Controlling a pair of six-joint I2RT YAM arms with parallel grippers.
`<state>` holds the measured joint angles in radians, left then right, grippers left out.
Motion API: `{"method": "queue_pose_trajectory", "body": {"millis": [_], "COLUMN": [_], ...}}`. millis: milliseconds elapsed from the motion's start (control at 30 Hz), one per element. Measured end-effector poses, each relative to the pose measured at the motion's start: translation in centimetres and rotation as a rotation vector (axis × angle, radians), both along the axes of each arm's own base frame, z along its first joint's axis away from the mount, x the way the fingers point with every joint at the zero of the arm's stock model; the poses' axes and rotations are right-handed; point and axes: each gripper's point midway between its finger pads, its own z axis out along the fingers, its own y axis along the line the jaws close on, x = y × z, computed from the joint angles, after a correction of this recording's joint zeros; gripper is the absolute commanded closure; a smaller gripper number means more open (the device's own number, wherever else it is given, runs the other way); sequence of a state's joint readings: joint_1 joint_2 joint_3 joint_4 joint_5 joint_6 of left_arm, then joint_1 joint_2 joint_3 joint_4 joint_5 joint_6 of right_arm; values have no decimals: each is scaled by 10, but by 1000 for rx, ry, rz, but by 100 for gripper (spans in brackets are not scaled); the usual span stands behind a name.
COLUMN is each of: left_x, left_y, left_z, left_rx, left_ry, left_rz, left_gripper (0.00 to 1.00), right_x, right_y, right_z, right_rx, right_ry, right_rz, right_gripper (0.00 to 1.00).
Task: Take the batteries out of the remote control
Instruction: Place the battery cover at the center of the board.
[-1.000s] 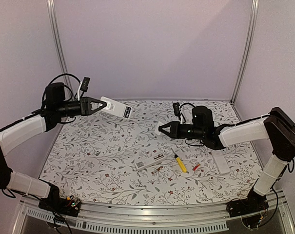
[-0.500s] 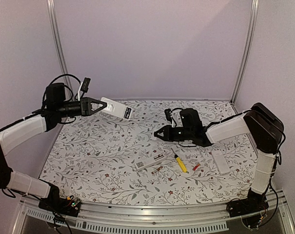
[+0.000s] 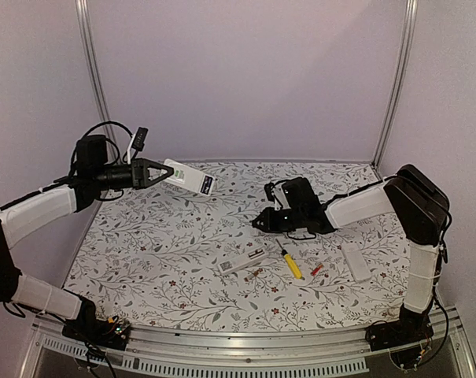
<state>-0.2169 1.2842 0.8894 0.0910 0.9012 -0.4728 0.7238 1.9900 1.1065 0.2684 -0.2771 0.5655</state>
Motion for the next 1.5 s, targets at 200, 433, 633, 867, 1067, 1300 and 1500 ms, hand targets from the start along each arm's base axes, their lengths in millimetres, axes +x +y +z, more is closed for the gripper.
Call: {"method": "queue_pose_trajectory", "body": {"millis": [200,433,633,867,1067,1300,1500], "left_x": [1,1,2,3,-8,-55,-111], "left_y": [0,0,-1,-6,-15,-27,-36], "left_z": [-3,-3,-5,-12,-28,-82,-133], "left_rx": [0,0,1,22,37,113,183], "left_ry": [10,11,18,34,95,343,575], "left_rz": [-1,-2,-3,10,6,-44,-107], "left_gripper": [100,100,100,100,100,100,100], "right_x": [-2,-2,-1,-8,-33,-70,-99], "right_y": [-7,-13,-19,-36,-66,-99,-108], "right_z": [-12,-19,-12,33,50,41,18], "right_rx": [-54,-100,-122,-107,-139,-187,-207], "right_ry": [10,9,-14,-100,-131,-116,-63], "right_rz": [-6,-13,-24,-52,-63,-52,-13], "right_gripper": [70,59,50,45,37,30,31]}}
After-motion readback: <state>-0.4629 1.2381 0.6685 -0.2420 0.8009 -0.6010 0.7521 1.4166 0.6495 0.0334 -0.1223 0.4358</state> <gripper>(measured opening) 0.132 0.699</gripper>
